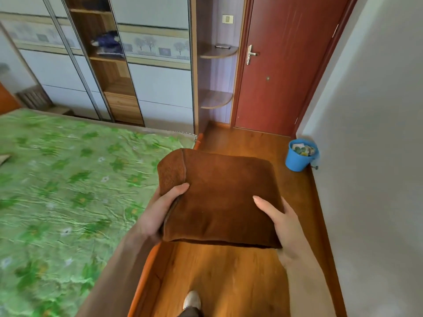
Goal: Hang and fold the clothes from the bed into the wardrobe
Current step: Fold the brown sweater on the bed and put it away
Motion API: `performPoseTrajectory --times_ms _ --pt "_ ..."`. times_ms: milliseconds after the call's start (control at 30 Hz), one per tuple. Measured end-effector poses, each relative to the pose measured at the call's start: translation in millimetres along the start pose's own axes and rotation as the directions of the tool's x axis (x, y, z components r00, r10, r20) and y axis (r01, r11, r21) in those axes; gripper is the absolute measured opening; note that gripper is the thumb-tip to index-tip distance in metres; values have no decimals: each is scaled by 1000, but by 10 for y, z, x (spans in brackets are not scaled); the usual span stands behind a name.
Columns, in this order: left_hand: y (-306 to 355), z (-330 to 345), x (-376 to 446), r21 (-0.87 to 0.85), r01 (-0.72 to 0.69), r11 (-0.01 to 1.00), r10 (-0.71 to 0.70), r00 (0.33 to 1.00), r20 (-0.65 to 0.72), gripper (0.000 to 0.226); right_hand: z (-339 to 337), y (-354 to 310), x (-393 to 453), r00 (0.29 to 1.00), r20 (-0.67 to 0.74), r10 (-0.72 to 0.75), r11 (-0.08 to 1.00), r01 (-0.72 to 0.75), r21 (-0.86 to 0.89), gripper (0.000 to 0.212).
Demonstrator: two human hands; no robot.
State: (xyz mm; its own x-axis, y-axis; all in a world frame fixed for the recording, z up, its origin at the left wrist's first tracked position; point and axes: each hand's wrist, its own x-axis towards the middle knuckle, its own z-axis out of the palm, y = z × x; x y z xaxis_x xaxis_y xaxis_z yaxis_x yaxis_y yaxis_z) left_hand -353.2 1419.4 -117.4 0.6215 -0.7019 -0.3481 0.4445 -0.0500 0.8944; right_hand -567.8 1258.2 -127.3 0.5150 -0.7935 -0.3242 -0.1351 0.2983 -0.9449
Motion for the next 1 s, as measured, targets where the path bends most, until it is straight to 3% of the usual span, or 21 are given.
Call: performPoseTrajectory --times_ms 133,367,533,1000 --pt "124 -87 590 -60 -3 998 -1 998 -66 48 252 -109 702 999 44 30 999 -29 -18 83" --pt "601 -181 2021 -140 -36 990 23 995 -95 51 736 -600 2257 997 73 23 994 -15 -105 83" --pt "1136 -182 3067 -139 -46 989 36 997 -74 68 1045 -1109 3319 996 77 43 993 -34 -109 98" --pt "1913 31 5200 -136 -51 989 39 995 -91 65 1488 -1792 5406 997 70 32 997 -27 -78 78"
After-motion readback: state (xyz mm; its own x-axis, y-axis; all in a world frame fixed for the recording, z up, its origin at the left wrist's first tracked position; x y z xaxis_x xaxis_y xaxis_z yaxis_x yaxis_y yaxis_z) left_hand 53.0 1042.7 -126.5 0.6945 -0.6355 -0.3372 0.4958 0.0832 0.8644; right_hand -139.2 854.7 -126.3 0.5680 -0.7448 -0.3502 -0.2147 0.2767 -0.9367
